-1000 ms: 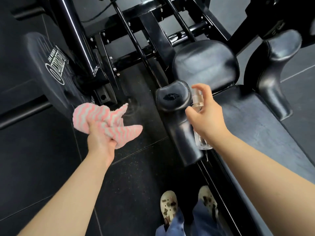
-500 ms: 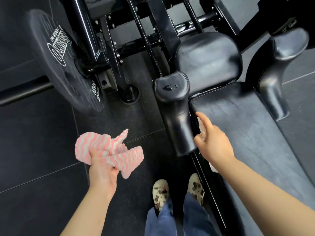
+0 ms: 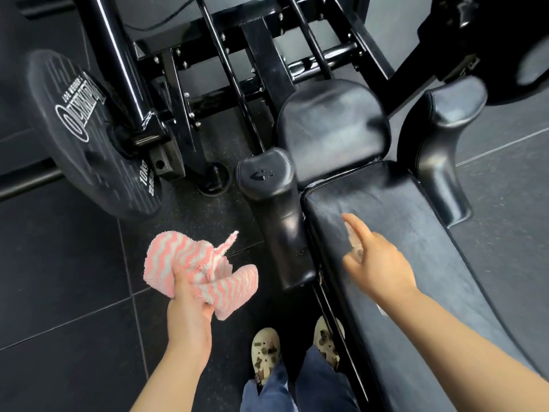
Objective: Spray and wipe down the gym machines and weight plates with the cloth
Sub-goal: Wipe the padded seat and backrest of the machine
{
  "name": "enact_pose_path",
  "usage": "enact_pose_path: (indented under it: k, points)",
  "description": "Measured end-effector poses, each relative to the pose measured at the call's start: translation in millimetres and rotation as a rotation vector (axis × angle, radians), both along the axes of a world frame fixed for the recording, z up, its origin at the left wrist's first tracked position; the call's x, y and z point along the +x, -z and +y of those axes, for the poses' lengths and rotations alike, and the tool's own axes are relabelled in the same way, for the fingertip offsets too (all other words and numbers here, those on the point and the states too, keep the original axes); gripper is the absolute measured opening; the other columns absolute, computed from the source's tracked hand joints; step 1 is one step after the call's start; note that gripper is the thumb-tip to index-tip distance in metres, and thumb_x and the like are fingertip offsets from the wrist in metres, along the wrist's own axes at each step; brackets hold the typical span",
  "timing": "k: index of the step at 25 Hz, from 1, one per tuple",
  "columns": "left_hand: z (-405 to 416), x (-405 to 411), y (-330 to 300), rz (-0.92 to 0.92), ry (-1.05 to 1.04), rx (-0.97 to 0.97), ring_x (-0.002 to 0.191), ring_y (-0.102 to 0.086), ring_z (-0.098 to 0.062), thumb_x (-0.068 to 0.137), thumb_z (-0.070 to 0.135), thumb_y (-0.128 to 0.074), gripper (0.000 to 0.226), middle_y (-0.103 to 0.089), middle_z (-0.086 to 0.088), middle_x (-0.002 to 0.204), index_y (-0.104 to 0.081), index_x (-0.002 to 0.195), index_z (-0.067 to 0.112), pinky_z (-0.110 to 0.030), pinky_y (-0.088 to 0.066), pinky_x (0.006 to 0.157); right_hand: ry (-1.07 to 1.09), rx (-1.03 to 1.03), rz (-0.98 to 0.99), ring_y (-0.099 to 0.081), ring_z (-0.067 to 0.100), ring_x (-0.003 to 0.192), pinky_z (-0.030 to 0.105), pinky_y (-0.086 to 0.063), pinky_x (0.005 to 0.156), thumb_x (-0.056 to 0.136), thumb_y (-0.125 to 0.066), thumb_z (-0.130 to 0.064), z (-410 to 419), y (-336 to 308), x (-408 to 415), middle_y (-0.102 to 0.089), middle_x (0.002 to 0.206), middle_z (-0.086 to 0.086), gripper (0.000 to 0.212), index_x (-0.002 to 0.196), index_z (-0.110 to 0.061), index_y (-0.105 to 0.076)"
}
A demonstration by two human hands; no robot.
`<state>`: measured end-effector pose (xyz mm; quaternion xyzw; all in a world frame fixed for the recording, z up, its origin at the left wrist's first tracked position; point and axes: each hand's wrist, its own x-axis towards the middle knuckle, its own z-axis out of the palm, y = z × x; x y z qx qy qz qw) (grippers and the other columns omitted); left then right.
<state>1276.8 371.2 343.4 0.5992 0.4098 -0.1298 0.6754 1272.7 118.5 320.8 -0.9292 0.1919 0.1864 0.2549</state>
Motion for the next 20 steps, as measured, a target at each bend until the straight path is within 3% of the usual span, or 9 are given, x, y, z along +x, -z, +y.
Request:
enact_pose_path:
  k: [4,7,9,12,15,20]
  points:
    - [-40.7,11.4,-17.4,-0.107,0.106,-0.043,0.114,-0.059,-0.016,0.065,0.077,-0.046,0.091,-0.064,-0.006,0.122,-0.053,0.127,0.012,-0.037,-0.035,0.108,0.359,-0.016,-0.337,-0.056,0.038,0.096,0.039,-0.041,0.075,0.086,-0.052,-0.017,-62.6,-29.4,37.7,-0.059,0.107,0.018,0.071,0.146,-0.040,-0.022]
    - [-72.4,17.5,-21.4,-0.137,0.165,-0.098,0.113,-0.060,-0.020,0.068,0.073,-0.045,0.084,-0.066,-0.008,0.119,-0.055,0.126,0.013,-0.040,-0.035,0.108,0.574,-0.056,-0.458,-0.053,0.037,0.097,0.038,-0.040,0.080,0.086,-0.046,-0.014,-117.7,-53.6,62.6,-0.059,0.104,0.019,0.073,0.147,-0.042,-0.018]
    - [-92.8,18.8,-27.8,-0.148,0.179,-0.160,0.112,-0.061,-0.019,0.071,0.064,-0.042,0.077,-0.065,-0.008,0.119,-0.055,0.127,0.013,-0.039,-0.038,0.106,0.586,-0.053,-0.475,-0.052,0.034,0.090,0.038,-0.042,0.082,0.084,-0.045,-0.011,-140.9,-65.3,72.1,-0.059,0.090,0.015,0.071,0.145,-0.041,-0.024]
    - [-116.3,17.9,-33.6,-0.139,0.182,-0.186,0.110,-0.061,-0.016,0.069,0.060,-0.043,0.075,-0.065,-0.005,0.119,-0.054,0.127,0.013,-0.035,-0.042,0.102,0.509,-0.027,-0.460,-0.052,0.032,0.079,0.038,-0.044,0.073,0.081,-0.044,-0.008,-158.2,-72.1,79.3,-0.049,0.067,0.005,0.058,0.133,-0.032,-0.037]
    - [-127.5,16.0,-35.7,-0.137,0.204,-0.177,0.109,-0.061,-0.016,0.068,0.061,-0.043,0.070,-0.066,-0.004,0.117,-0.056,0.120,0.016,-0.037,-0.040,0.104,0.487,-0.037,-0.449,-0.052,0.033,0.079,0.034,-0.039,0.066,0.081,-0.045,-0.010,-168.1,-65.5,78.1,-0.054,0.077,0.012,0.049,0.126,-0.026,-0.039]
    - [-134.2,14.7,-38.6,-0.147,0.245,-0.162,0.110,-0.060,-0.015,0.071,0.060,-0.041,0.073,-0.065,-0.005,0.119,-0.054,0.125,0.013,-0.035,-0.040,0.103,0.581,-0.055,-0.235,-0.048,0.031,0.082,0.034,-0.038,0.070,0.083,-0.044,-0.009,-181.8,-38.9,37.3,-0.054,0.089,0.014,0.061,0.138,-0.033,-0.032]
